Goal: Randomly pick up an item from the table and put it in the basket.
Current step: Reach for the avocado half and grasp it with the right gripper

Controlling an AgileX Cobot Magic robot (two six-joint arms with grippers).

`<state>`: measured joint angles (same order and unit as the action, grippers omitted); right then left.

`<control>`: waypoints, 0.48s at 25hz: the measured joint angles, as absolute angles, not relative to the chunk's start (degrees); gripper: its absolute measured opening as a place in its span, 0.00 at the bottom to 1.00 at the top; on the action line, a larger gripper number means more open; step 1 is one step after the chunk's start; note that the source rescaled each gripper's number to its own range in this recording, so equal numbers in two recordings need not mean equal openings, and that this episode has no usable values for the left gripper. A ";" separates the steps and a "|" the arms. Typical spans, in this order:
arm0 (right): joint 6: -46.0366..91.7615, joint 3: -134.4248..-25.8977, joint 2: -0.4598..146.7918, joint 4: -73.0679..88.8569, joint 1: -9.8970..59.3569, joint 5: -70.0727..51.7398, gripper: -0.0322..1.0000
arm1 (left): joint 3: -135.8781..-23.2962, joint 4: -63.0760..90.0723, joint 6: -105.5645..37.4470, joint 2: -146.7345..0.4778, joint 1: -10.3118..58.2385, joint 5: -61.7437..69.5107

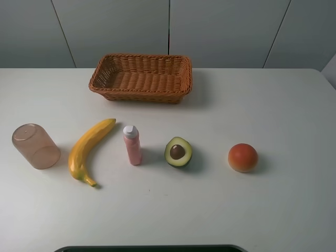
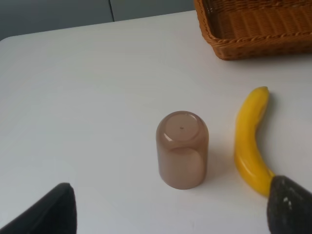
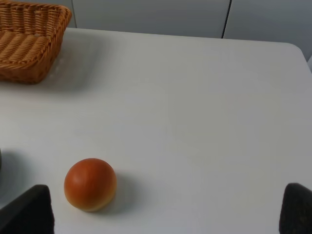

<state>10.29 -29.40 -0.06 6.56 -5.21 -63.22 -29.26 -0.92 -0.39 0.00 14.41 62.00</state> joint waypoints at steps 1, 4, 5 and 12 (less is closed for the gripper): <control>10.29 -29.40 -0.06 6.56 -5.21 -63.22 1.00 | -29.26 -0.92 -0.39 0.00 14.41 62.00; 10.29 -29.40 -0.06 6.56 -5.21 -63.22 1.00 | -29.26 -0.92 -0.39 0.00 14.41 62.00; 10.29 -29.40 -0.06 6.56 -5.21 -63.22 1.00 | -29.26 -0.92 -0.39 0.00 14.41 62.00; 10.29 -29.40 -0.06 6.56 -5.21 -63.22 1.00 | -29.26 -0.92 -0.39 0.00 14.41 62.00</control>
<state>10.29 -29.40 -0.06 6.56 -5.21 -63.22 -29.26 -0.92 -0.39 0.00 14.41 62.00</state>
